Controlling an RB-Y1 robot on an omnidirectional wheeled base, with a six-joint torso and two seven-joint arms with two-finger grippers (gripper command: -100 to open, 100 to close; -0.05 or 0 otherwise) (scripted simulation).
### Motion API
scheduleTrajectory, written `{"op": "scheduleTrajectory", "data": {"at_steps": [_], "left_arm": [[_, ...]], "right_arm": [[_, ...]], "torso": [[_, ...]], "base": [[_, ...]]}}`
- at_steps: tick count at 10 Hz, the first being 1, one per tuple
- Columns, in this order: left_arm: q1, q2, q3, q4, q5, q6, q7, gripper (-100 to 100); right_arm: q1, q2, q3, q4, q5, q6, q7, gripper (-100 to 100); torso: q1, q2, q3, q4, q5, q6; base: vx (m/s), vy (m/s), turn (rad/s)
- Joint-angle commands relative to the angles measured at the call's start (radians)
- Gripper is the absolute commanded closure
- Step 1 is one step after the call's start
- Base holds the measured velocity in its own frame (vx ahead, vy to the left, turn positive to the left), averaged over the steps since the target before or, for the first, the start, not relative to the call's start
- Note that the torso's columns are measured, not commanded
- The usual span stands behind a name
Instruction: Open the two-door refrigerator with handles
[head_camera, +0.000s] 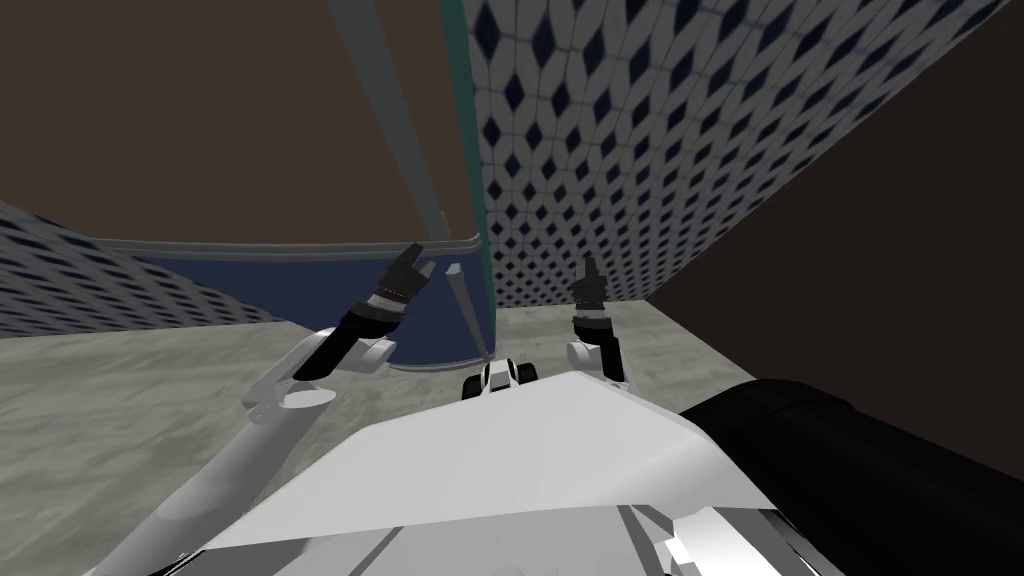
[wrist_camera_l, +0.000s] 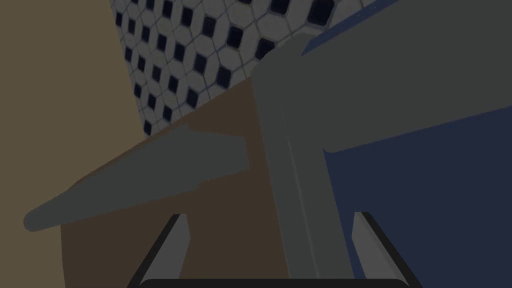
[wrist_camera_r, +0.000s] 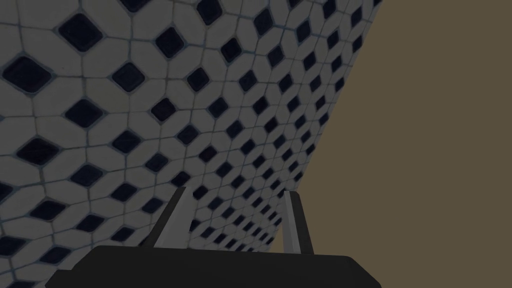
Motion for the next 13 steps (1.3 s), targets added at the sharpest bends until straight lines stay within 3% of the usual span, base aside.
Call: {"op": "scheduleTrajectory", "data": {"at_steps": [1,2,4,6,7,9,13], "left_arm": [[-0.044,0.073,-0.014,0.017,0.007,0.040,0.025,-100],[-0.044,0.081,-0.014,0.017,0.007,0.040,0.025,-100],[-0.101,0.151,-0.033,0.044,0.015,0.083,0.052,-100],[-0.129,0.204,-0.043,0.059,0.018,0.104,0.065,-100],[-0.129,0.211,-0.043,0.059,0.018,0.104,0.065,-100],[-0.184,0.281,-0.061,0.088,0.025,0.146,0.092,-100],[-0.236,0.381,-0.079,0.115,0.032,0.186,0.117,-100]], "right_arm": [[0.000,0.000,0.000,0.000,0.000,0.000,0.000,0],[0.000,0.000,0.000,0.000,0.000,0.000,0.000,0],[0.000,0.000,0.000,0.000,0.000,0.000,0.000,0],[0.000,0.000,0.000,0.000,0.000,0.000,0.000,0],[0.000,0.000,0.000,0.000,0.000,0.000,0.000,0],[0.000,0.000,0.000,0.000,0.000,0.000,0.000,0],[0.000,0.000,0.000,0.000,0.000,0.000,0.000,0]], "torso": [[0.002,0.000,0.000,0.000,0.000,0.000],[0.002,0.000,0.000,0.000,0.001,0.000],[0.003,-0.001,0.000,0.000,0.001,-0.001],[-0.001,-0.001,-0.001,0.000,-0.001,0.001],[0.001,0.000,0.000,0.000,0.000,0.000],[0.002,-0.001,-0.001,0.000,0.000,0.000],[-0.003,-0.001,-0.001,0.001,-0.002,0.001]], "base": [[-0.031,-0.110,0.088],[-0.024,-0.089,0.059],[-0.018,-0.120,0.139],[-0.028,-0.104,0.094],[-0.025,-0.083,0.050],[-0.017,-0.114,0.140],[-0.034,-0.114,0.094]]}}
